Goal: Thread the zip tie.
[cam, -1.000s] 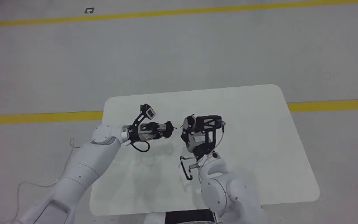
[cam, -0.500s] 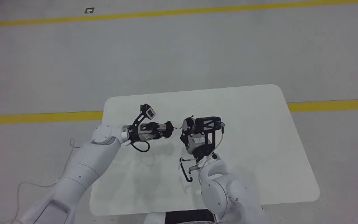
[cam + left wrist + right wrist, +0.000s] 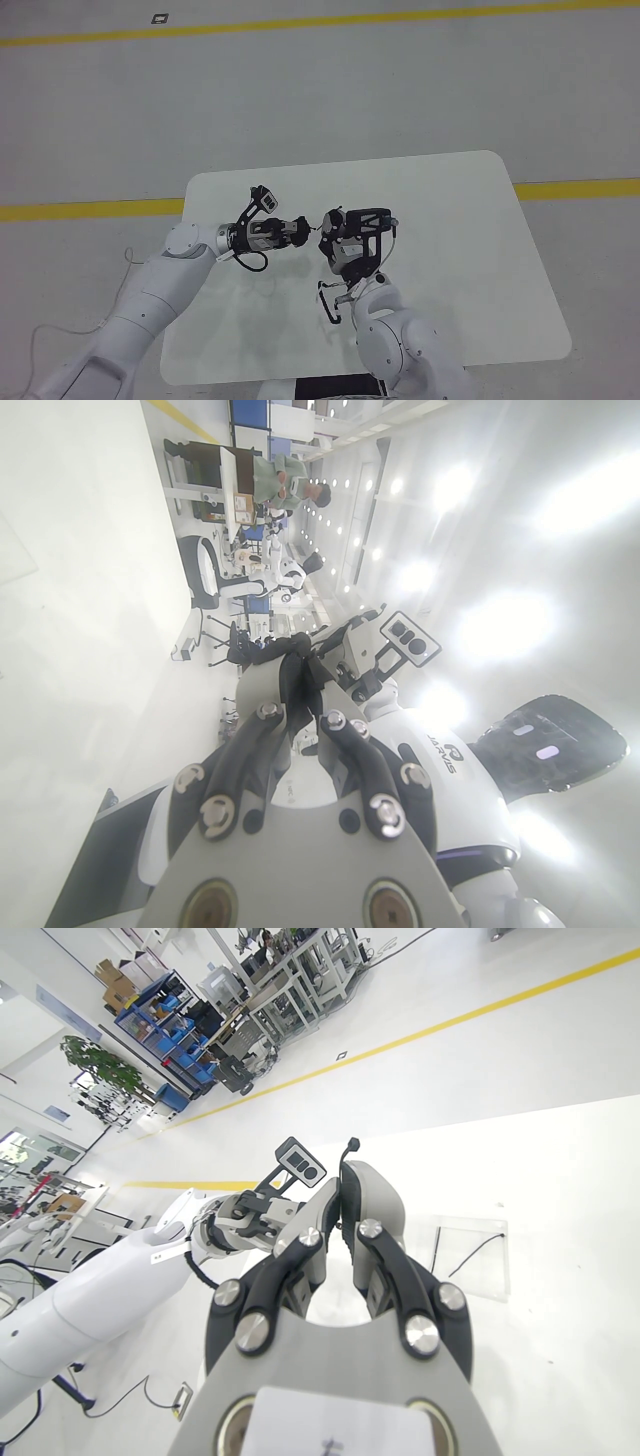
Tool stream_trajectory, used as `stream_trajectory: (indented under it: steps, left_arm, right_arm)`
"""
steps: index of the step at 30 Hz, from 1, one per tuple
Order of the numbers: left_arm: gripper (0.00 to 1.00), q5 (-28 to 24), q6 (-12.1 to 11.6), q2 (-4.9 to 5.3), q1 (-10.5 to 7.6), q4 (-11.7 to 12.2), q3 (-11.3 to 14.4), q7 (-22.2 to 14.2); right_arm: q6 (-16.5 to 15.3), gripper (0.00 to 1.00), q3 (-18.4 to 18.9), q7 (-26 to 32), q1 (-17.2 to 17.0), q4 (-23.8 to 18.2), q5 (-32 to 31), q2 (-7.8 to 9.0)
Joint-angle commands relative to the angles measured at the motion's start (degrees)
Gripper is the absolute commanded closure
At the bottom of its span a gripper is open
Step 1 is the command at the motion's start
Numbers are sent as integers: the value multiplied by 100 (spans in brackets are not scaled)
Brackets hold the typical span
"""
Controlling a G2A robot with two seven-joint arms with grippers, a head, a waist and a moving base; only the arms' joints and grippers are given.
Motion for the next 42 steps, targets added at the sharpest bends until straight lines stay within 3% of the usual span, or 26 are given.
stream_trajectory:
  steps: [1, 42]
  left_arm:
    - [100, 0, 0, 0, 0, 0, 0, 0]
    - [100, 0, 0, 0, 0, 0, 0, 0]
  right_arm:
    - [-1, 100, 6, -13, 5, 9, 14, -5]
    - [-1, 100, 30, -41, 46, 145, 38, -111]
